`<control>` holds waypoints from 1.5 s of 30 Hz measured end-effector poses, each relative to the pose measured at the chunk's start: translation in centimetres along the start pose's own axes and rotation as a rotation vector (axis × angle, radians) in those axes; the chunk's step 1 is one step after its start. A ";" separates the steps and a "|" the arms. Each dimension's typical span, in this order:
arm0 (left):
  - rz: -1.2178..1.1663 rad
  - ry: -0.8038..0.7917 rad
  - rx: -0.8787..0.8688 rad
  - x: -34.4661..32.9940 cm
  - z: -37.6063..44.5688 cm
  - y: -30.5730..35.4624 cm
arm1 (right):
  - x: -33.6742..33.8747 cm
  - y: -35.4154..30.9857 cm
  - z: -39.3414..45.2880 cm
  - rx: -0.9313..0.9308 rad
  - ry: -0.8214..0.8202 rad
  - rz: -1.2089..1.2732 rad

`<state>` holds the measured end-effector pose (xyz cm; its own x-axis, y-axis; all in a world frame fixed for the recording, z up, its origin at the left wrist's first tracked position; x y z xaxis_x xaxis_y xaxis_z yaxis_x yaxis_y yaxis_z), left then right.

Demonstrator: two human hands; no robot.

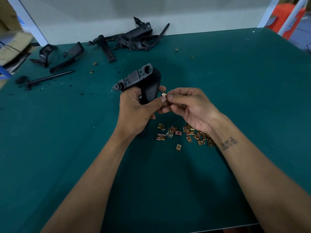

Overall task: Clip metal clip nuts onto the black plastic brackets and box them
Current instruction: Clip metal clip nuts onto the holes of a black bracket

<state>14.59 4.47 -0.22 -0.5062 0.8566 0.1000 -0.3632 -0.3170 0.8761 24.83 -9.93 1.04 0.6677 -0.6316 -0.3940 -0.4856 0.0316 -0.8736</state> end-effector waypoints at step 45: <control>1.074 -0.311 -0.105 -0.7 -0.9 -1.1 | 0.4 -0.4 0.0 0.456 0.287 -0.161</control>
<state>14.62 3.86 -1.69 -0.3847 0.1783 0.9057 0.0722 -0.9724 0.2221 25.29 -10.17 1.24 0.5017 -0.8397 -0.2078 -0.0546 0.2089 -0.9764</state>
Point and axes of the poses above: each hand's wrist, its own z-axis towards the middle knuckle, its own x-axis out of the back of the hand, y = z × x, the point moved 1 cm from there along z, towards the middle knuckle, and after that the axes turned 7 degrees about -x, right-handed, at the moved point
